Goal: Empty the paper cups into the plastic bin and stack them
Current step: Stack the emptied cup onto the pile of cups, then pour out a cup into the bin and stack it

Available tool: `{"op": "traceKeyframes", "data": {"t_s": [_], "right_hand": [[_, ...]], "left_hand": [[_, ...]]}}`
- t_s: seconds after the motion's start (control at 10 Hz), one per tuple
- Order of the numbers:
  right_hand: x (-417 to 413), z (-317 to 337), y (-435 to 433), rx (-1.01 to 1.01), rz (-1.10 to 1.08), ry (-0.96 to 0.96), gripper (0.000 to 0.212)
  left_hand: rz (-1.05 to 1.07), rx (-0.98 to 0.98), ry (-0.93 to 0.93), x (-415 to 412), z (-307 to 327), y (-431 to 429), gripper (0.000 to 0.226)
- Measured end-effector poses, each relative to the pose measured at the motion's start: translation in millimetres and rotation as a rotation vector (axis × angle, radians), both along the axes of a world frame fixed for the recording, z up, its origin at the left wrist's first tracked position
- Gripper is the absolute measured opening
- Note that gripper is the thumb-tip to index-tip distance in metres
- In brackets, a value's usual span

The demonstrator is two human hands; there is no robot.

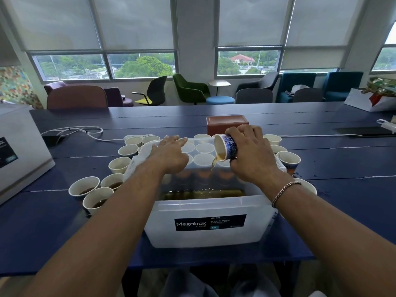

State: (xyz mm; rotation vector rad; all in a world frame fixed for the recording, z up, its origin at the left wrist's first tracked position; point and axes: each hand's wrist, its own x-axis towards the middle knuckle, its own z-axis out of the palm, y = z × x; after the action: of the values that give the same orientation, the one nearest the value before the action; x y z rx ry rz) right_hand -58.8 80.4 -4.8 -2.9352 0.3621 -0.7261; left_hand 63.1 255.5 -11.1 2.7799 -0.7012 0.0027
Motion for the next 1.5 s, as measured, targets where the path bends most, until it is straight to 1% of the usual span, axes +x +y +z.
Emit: {"op": "traceKeyframes", "data": {"t_s": [0.3,0.4,0.5,0.6,0.7,0.8,0.9,1.0,1.1,1.2,1.4,1.5], "right_hand": [[2.4,2.7,4.6,-0.118,0.031,-0.229,0.078],[3.3,1.9,5.4,-0.151,0.044,-0.26,0.08],[1.9,3.5,5.3,-0.191,0.015,-0.262,0.078],[0.3,4.9,6.0,-0.19,-0.006,-0.125,0.076],[-4.4,3.1,0.7,0.067,0.016,-0.1,0.077],[-11.4,7.3,-10.4,0.29,0.022,-0.213,0.081],[-21.4,15.8,-25.7,0.278,-0.012,-0.271,0.079],[-39.4,25.5,-46.3,0.332,-0.019,-0.311,0.084],[-61.9,29.0,-70.2,0.362,-0.07,-0.326,0.092],[-82.1,23.4,-92.3,0.377,-0.127,-0.291,0.085],[-103.7,-6.8,-107.9,0.47,-0.188,-0.206,0.083],[-107.9,-23.9,-110.3,0.483,-0.212,-0.104,0.084]], "left_hand": [[0.005,-0.015,0.002,0.1,-1.8,-0.2,0.064],[0.003,-0.026,0.001,1.2,-2.5,-0.3,0.064],[-0.006,-0.032,0.002,1.7,-2.5,0.1,0.063],[0.015,-0.04,0.0,0.5,-1.7,-0.1,0.055],[0.023,-0.232,-0.111,-9.8,11.1,-10.5,0.04],[-0.065,-0.526,-0.096,-32.4,35.3,-36.2,0.037],[-0.225,-0.67,0.017,-57.3,49.4,-69.8,0.033],[-0.301,-0.728,0.041,-77.0,54.5,-104.8,0.037],[-0.341,-0.726,0.059,-90.4,56.5,-135.6,0.037],[-0.388,-0.684,0.113,-103.2,52.3,-161.3,0.035],[-0.426,-0.459,0.102,-116.1,31.6,-185.7,0.033],[-0.435,-0.353,0.115,-113.6,20.2,-189.4,0.035]]}}
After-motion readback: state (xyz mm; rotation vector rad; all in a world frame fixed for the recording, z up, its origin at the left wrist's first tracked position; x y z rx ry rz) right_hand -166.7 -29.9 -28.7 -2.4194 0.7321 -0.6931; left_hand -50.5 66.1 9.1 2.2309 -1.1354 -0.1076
